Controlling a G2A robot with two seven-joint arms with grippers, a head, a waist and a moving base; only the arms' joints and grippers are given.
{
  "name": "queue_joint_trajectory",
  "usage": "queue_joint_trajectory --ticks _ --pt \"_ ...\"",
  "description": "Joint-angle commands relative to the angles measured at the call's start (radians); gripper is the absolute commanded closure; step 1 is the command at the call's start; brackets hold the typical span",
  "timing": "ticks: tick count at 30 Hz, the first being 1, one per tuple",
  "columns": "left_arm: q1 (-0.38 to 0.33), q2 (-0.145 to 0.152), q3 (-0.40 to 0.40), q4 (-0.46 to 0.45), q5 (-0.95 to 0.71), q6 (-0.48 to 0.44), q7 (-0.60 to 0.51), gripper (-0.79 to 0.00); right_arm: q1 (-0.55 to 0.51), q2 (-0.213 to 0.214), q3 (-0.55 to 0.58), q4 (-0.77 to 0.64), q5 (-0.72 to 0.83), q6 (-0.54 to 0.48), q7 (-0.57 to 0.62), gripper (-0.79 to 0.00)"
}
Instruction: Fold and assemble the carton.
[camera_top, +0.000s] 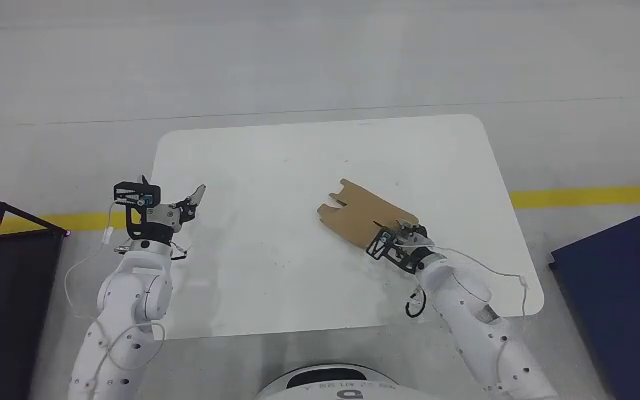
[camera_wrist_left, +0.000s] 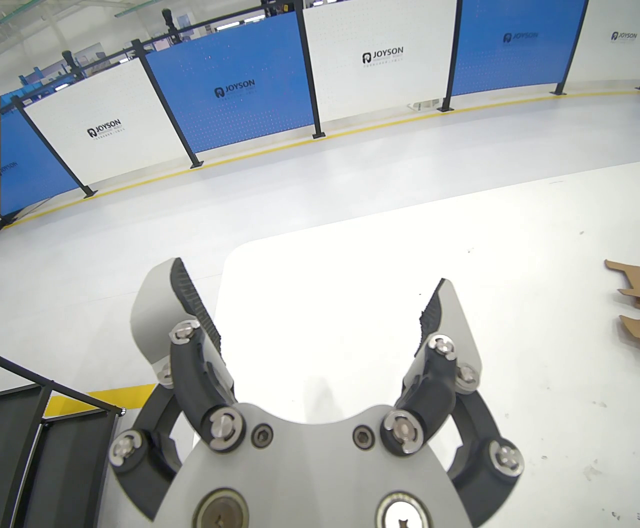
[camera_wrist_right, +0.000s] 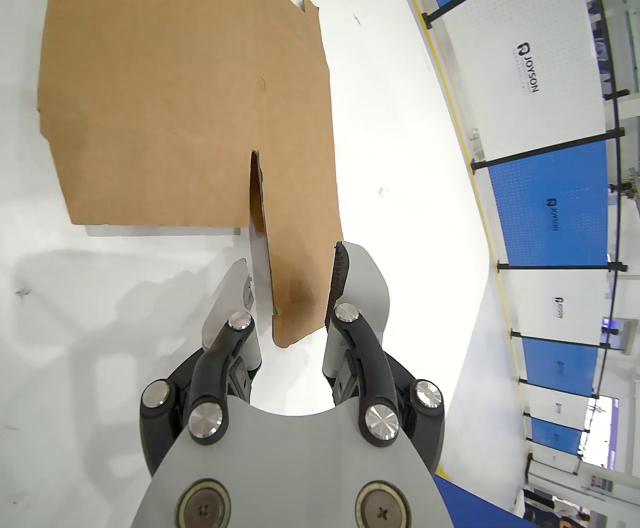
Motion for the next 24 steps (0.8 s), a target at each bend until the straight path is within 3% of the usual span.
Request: queue_joint_trajectory --ticks 1,9,12,15,16,17,24 --pt "0.0 0.0 0.0 0.0 0.0 0.0 0.0 -0.785 0.009 -0.004 -0.014 0.01 -0.014 0.023 0.007 -0.354" --pt "0.0 0.0 0.0 0.0 0.0 0.0 0.0 -0.785 0.071 -0.015 -0.048 0.069 -0.034 0.01 0.046 -0.376" --pt "0.0 0.0 0.0 0.0 0.0 0.0 0.0 -0.785 0.084 -0.019 -0.067 0.085 -0.129 0.077 0.09 -0.36" --pt "0.0 0.0 0.0 0.0 0.0 0.0 0.0 -0.785 0.095 -0.026 -0.101 0.11 -0.193 0.125 0.099 -0.268" --pt "0.0 0.0 0.0 0.0 0.0 0.0 0.0 -0.785 0.098 -0.028 -0.108 0.118 -0.214 0.135 0.101 -0.175" --pt "0.0 0.0 0.0 0.0 0.0 0.0 0.0 -0.785 0.101 -0.029 -0.116 0.126 -0.235 0.147 0.104 -0.022" --pt "0.0 0.0 0.0 0.0 0.0 0.0 0.0 -0.785 0.08 -0.035 -0.115 0.108 -0.329 0.303 0.065 0.0"
